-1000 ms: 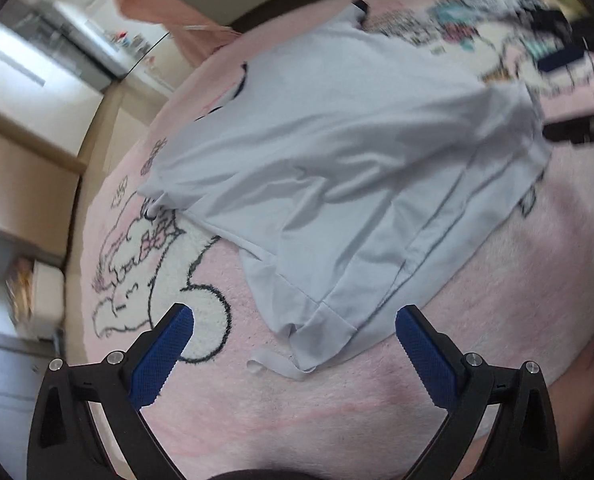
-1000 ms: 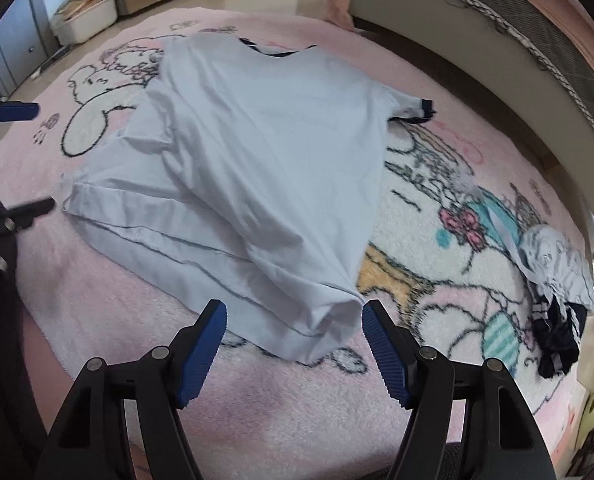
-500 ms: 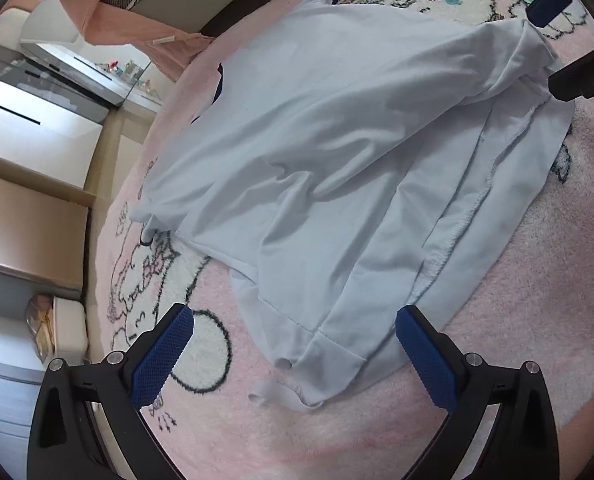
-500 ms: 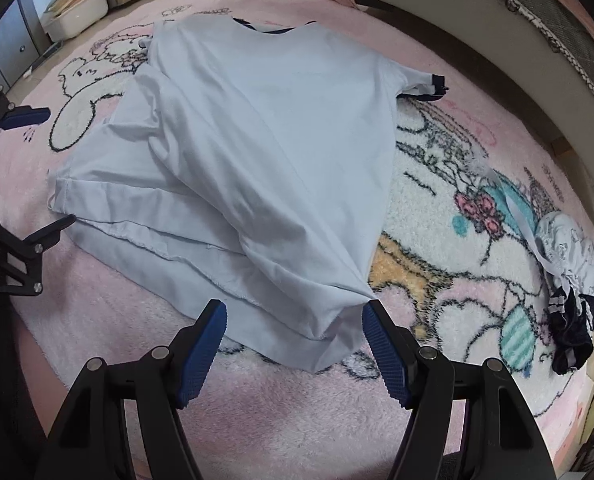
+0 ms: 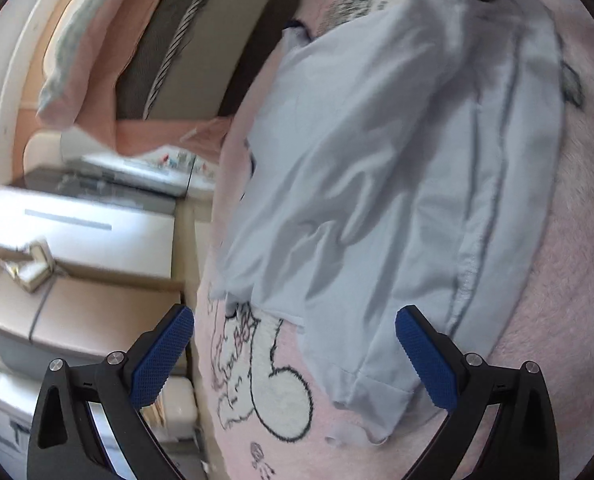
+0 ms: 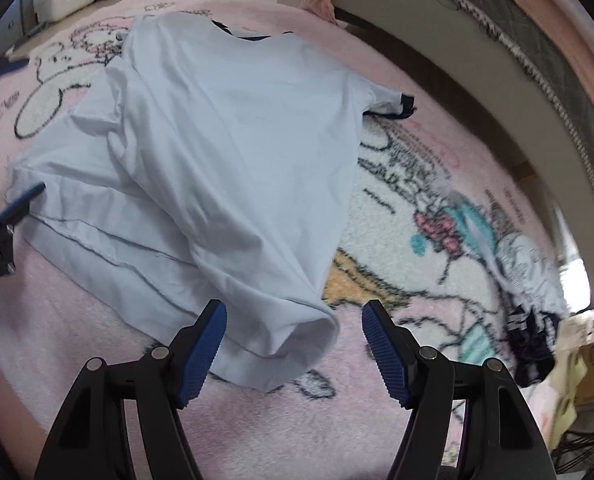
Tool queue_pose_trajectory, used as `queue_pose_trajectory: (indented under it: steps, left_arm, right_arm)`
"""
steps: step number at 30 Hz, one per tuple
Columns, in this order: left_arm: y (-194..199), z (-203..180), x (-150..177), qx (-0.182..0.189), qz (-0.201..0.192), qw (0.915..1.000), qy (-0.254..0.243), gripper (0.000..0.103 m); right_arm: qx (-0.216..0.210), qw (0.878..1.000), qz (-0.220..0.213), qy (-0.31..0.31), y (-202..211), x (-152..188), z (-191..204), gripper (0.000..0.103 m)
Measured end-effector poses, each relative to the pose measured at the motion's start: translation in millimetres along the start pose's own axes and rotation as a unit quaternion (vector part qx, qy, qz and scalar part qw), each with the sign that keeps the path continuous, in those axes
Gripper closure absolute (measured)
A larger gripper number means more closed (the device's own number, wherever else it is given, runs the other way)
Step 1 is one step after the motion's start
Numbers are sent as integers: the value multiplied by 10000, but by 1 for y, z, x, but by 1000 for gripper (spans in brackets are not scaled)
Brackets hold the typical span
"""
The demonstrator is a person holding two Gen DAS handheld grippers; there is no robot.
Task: Fold clothes
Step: 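Move both open grippers to the hem edge of the white shirt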
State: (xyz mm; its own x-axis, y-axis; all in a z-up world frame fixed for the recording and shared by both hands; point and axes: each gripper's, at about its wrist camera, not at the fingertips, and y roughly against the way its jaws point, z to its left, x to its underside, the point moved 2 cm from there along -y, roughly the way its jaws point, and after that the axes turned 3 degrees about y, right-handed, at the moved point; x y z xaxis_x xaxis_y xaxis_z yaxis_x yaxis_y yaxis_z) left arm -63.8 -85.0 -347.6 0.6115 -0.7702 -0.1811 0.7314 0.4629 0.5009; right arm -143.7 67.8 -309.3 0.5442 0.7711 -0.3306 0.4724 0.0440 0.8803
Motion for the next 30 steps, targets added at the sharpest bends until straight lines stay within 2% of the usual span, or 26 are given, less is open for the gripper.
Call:
queue_pose_trajectory:
  steps: [4, 11, 14, 17, 20, 21, 24, 25, 28, 30]
  left_arm:
    - [1, -10, 6, 298, -36, 9993, -204, 0]
    - [4, 0, 10, 526, -31, 9986, -79, 0]
    - [4, -10, 14, 480, 21, 9984, -290, 0]
    - [4, -20, 20, 232, 51, 9976, -650, 0]
    - [1, -24, 24, 225, 110, 9965, -796, 0]
    - [-1, -23, 24, 217, 115, 9965, -803, 0]
    - [-7, -19, 24, 189, 211, 9971, -713, 0]
    - [-9, -17, 24, 173, 255, 9973, -673, 0]
    - [-15, -12, 23, 105, 286, 9976, -622, 0]
    - [-20, -12, 23, -16, 281, 9967, -757, 0]
  right_arm:
    - [55, 9987, -189, 467, 6, 2, 13, 33]
    - [293, 9861, -702, 1476, 19, 3, 38, 33]
    - [639, 9755, -622, 2013, 11, 6, 49, 33]
    - [858, 9688, -516, 2266, 1, 8, 53, 33]
    - [1085, 9616, -517, 2469, -4, 8, 57, 33]
    - [1205, 9572, -513, 2582, -7, 8, 59, 33]
    - [1767, 9323, -436, 3127, -20, 12, 67, 33]
    - [1849, 9283, -402, 3200, -23, 13, 67, 33]
    - [1958, 9267, -343, 3189, -28, 12, 62, 33]
    - [2068, 9257, -362, 3148, -28, 10, 58, 33]
